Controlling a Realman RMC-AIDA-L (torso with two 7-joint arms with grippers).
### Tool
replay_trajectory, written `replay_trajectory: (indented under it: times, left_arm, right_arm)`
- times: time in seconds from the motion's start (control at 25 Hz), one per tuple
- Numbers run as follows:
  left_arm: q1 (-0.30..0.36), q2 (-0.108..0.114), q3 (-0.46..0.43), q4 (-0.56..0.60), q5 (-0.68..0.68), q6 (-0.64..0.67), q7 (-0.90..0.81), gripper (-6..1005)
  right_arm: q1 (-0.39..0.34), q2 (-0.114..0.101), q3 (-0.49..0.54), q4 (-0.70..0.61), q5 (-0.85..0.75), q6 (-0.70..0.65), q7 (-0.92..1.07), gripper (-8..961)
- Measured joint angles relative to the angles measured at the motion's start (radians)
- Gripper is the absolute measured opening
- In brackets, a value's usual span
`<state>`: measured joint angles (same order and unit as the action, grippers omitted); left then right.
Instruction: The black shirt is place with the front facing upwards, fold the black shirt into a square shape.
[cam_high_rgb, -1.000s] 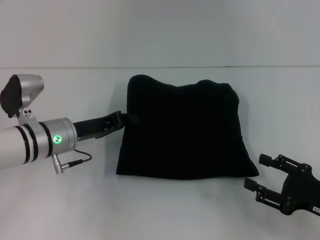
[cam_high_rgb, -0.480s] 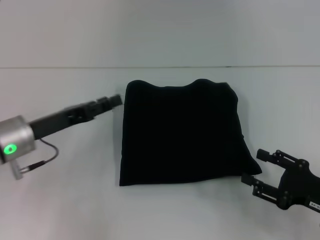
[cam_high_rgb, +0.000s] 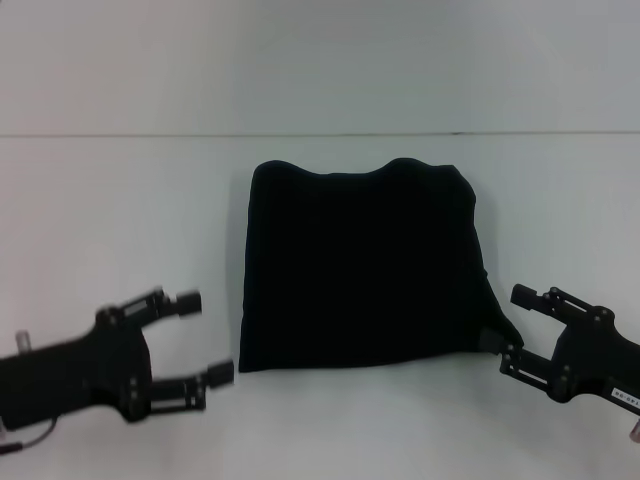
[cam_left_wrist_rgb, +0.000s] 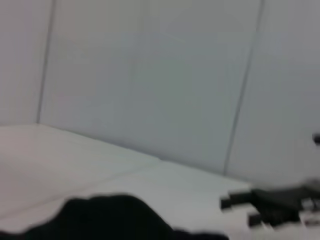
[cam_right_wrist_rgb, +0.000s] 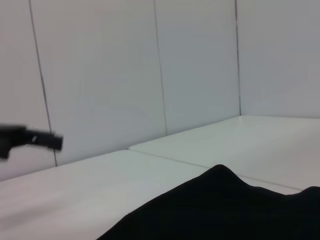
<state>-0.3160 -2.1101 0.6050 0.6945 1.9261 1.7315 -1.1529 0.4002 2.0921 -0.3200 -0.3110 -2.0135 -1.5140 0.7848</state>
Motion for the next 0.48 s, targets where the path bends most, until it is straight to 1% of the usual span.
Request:
replay_trajectory:
  times: [0.16, 0.28, 0.48]
  left_arm:
    - [-0.001, -0.005, 0.000, -0.034, 0.078, -0.026, 0.004, 891]
    - [0.009, -0.011, -0.001, -0.043, 0.085, -0.046, 0.026, 949]
    - [0.004, -0.012, 0.000, -0.047, 0.086, -0.064, 0.026, 949]
  right_arm:
    - [-0.015, 0.000, 0.015, 0.007, 0.000, 0.017, -0.017, 760]
    - [-0.029, 0.000, 0.040, 0.017, 0.000, 0.027, -0.049, 760]
    - [-0.037, 0.000, 0.036, 0.024, -0.010, 0.043, -0.069, 760]
